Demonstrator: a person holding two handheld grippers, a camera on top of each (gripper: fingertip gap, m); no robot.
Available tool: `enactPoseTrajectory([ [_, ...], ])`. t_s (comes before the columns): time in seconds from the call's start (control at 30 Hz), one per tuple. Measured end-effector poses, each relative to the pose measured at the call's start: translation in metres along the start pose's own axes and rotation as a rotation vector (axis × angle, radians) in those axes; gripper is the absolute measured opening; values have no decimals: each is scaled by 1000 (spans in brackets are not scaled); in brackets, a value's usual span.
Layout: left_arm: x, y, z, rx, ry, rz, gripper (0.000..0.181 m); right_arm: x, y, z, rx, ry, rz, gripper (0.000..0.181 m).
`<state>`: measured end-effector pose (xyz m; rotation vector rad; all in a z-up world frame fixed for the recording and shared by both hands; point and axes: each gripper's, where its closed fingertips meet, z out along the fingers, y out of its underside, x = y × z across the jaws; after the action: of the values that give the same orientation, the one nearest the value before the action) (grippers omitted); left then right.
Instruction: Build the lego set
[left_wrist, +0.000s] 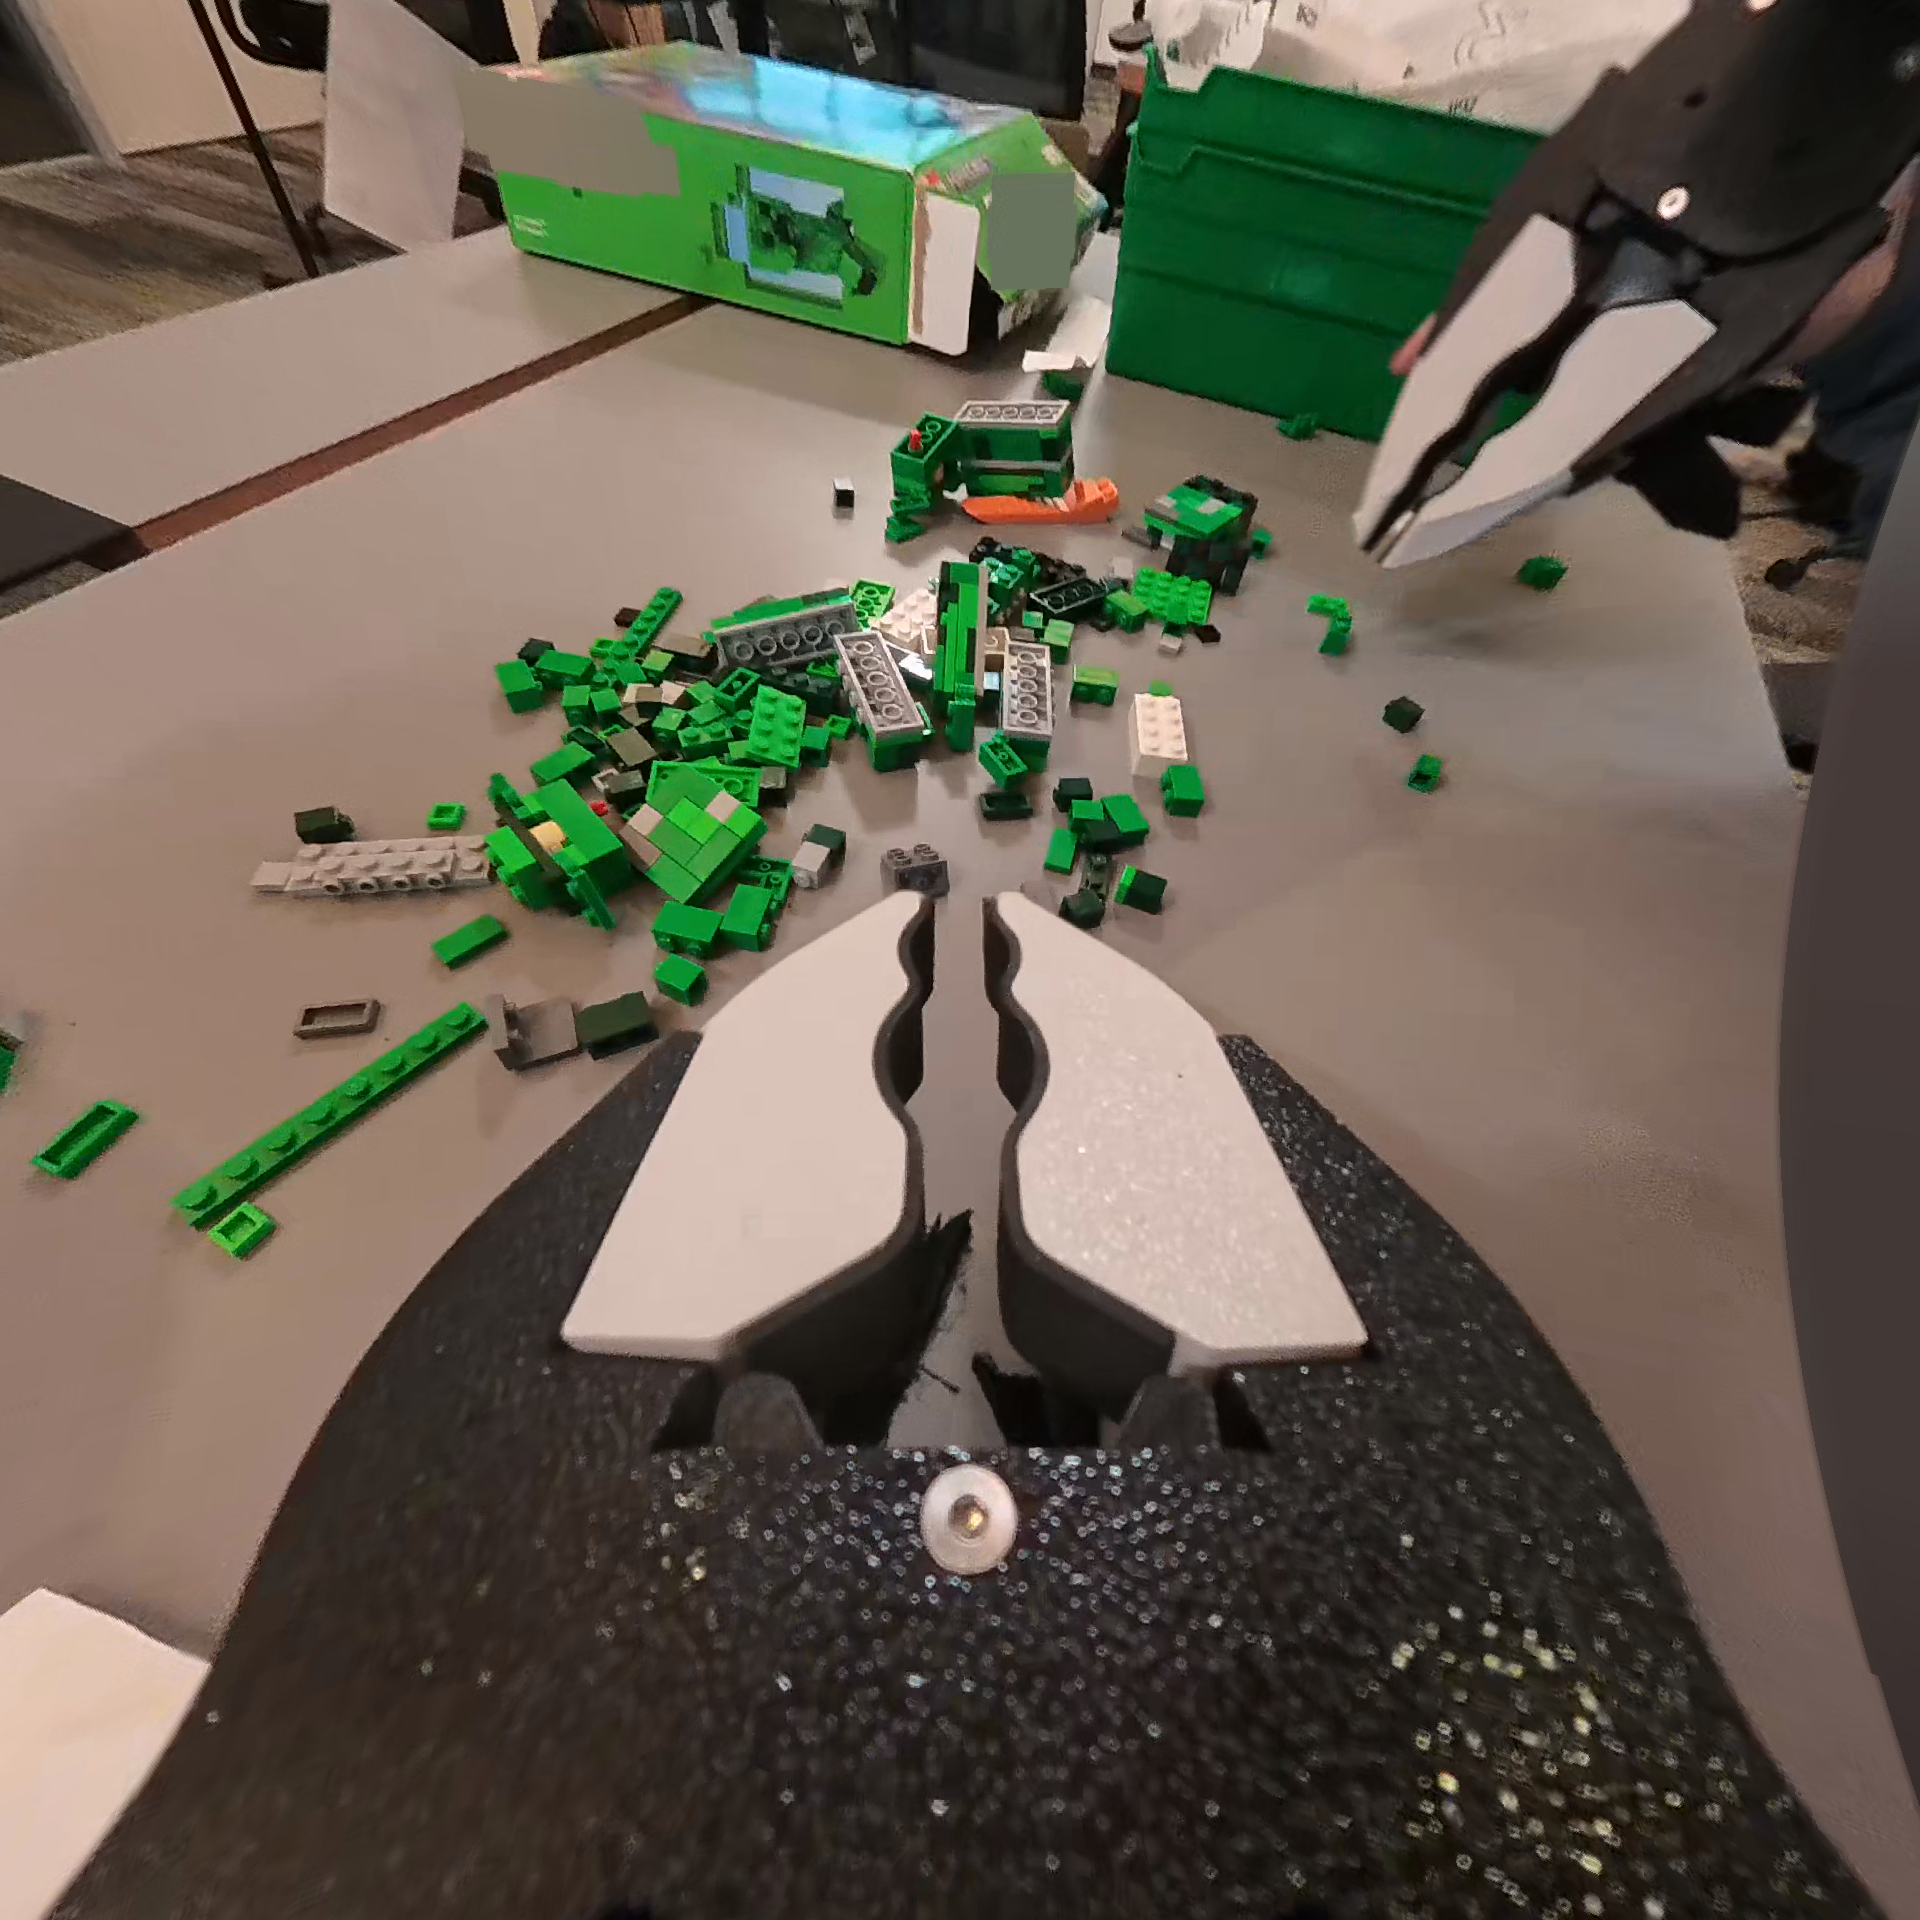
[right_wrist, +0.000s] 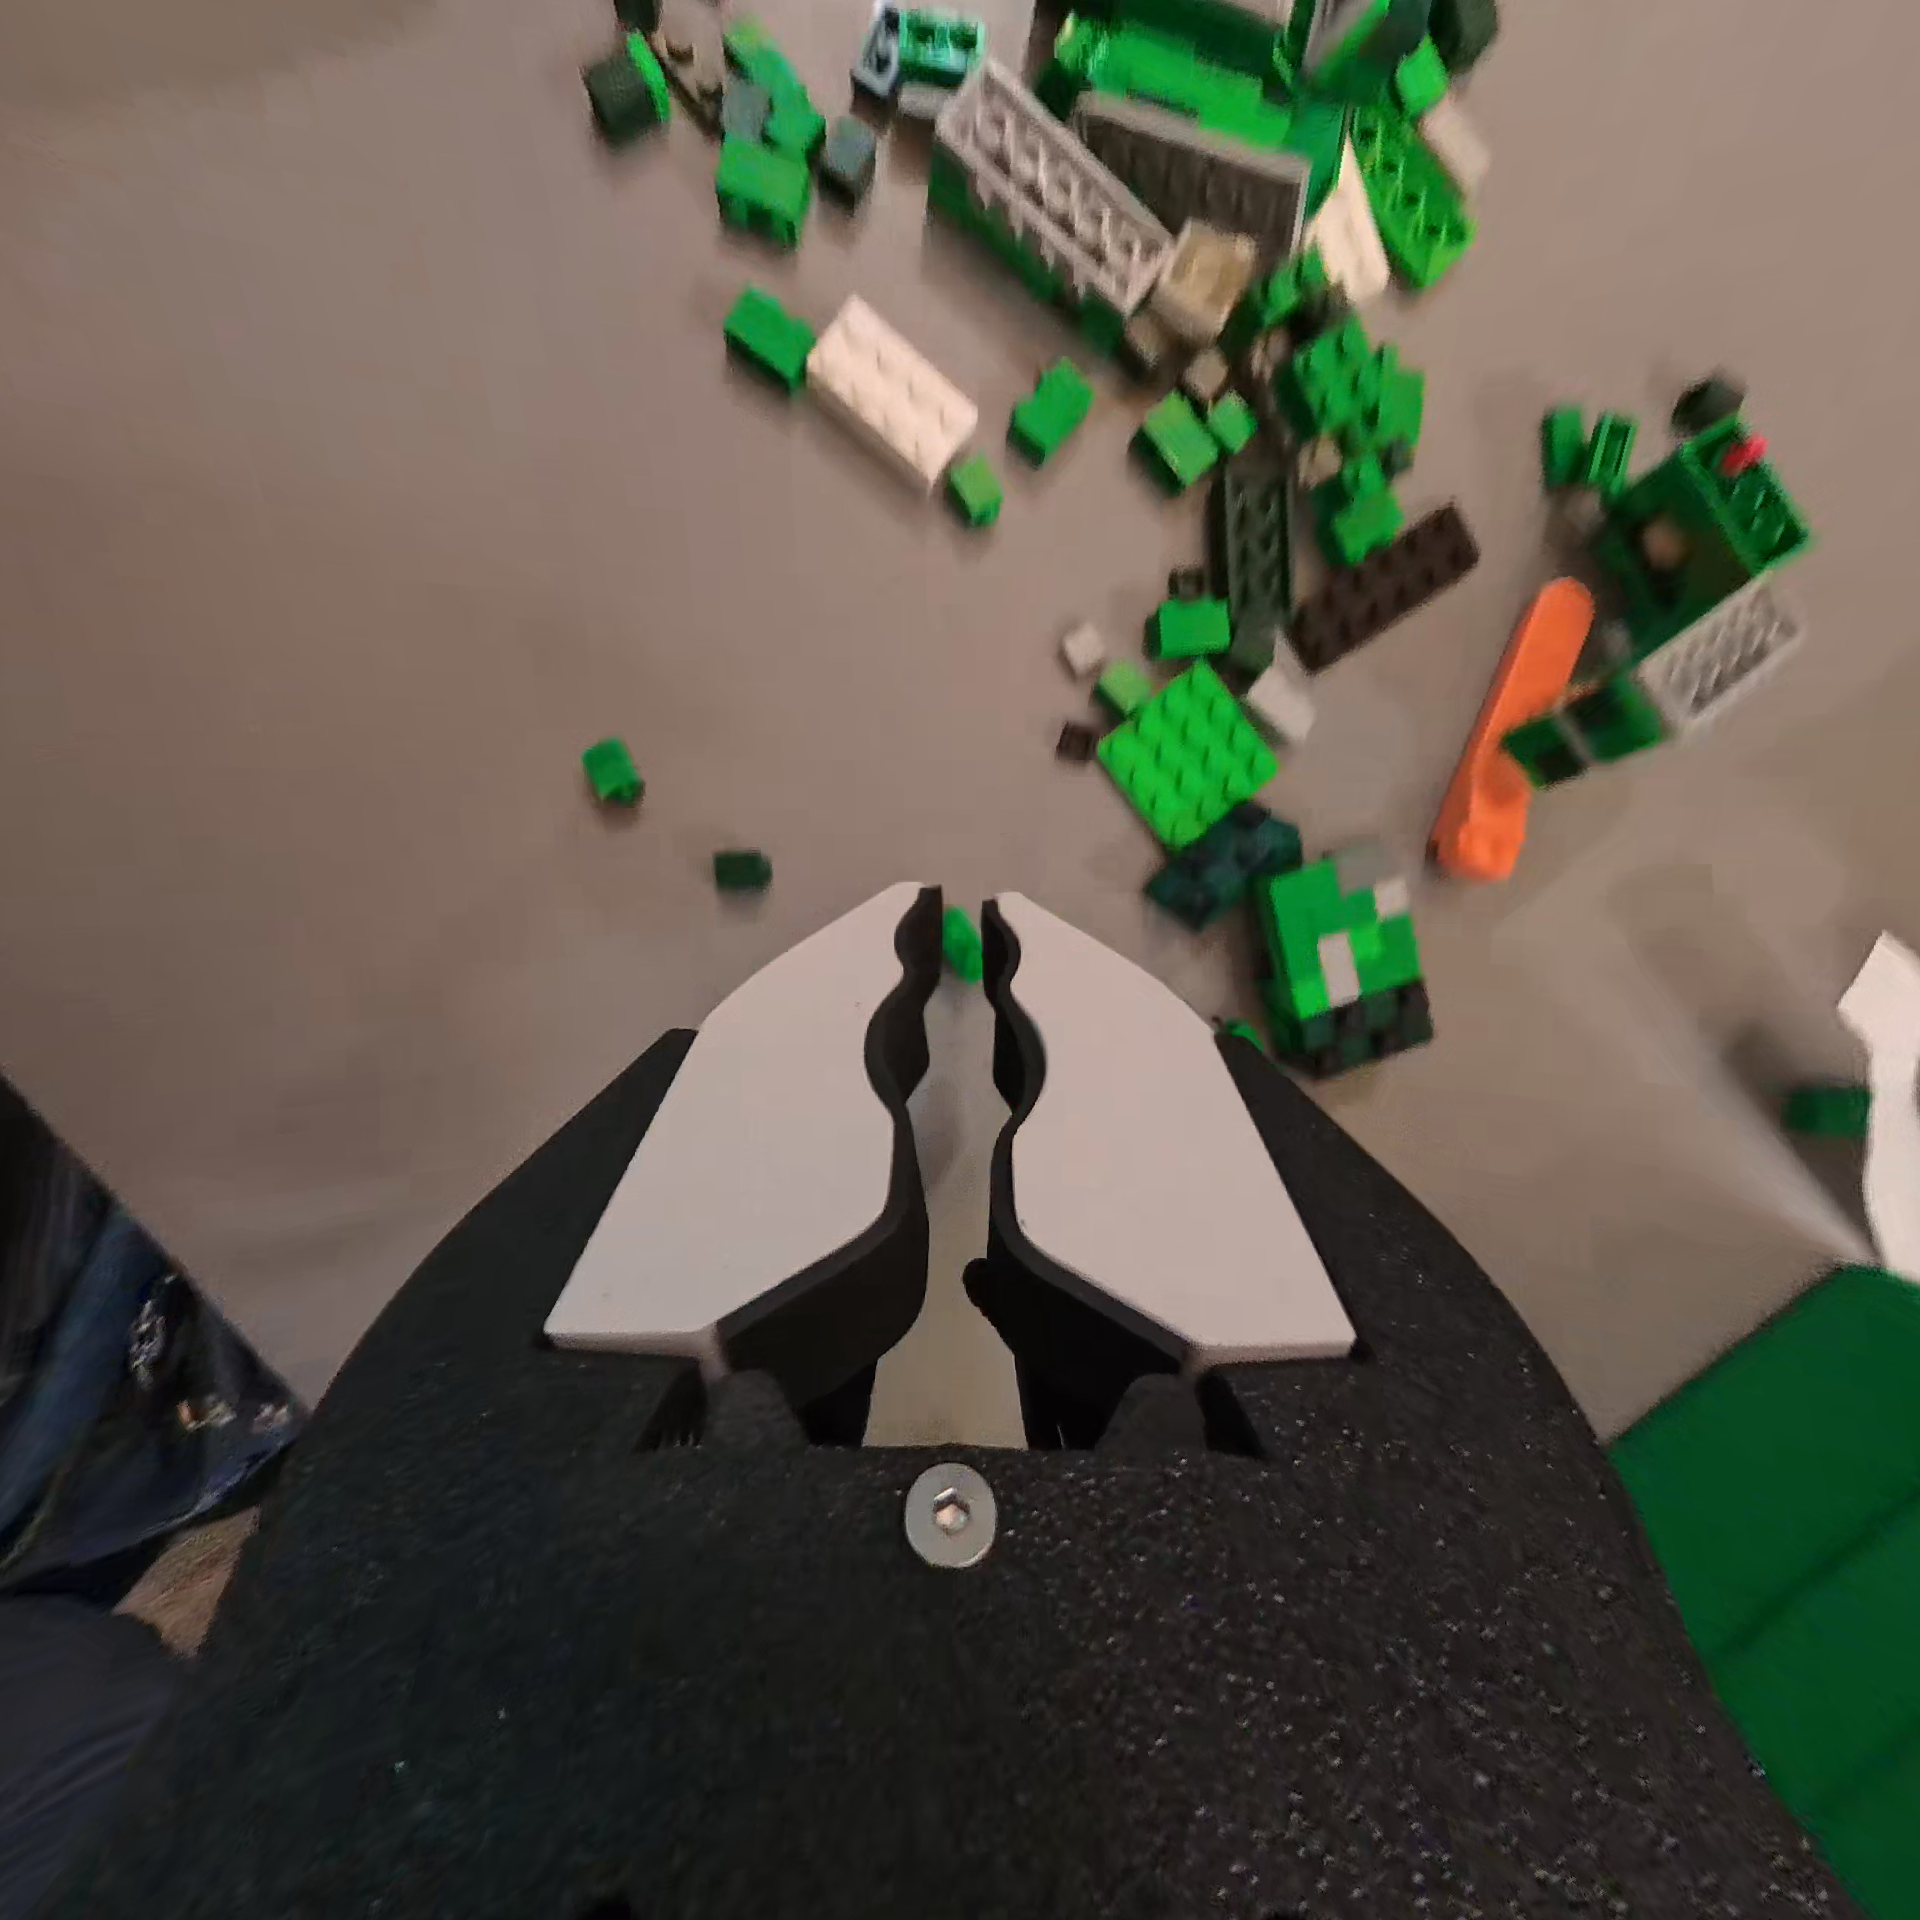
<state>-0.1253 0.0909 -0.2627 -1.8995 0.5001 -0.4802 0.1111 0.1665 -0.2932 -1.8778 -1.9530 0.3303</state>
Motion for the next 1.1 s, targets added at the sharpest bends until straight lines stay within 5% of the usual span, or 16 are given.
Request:
enactPoseTrajectory([
  [0.03,-1,-1,0,9,-5,-3,8,-4,7,-2,2,-19,16,5],
  [0.2,-6,-5,2,63,-60,-5,8,-4,28,-5,42,34,45,3],
  [0.47,0,-24,0,291,-29,-29,6,38,1,4,269,194,119,1],
  [0.73,-5,-26,-4,317,-28,-80,9,50,0,24,158,159,138,8],
  [1.1,-14,-25,-5,310,-119,-51,9,63,23,12,115,208,180,11],
])
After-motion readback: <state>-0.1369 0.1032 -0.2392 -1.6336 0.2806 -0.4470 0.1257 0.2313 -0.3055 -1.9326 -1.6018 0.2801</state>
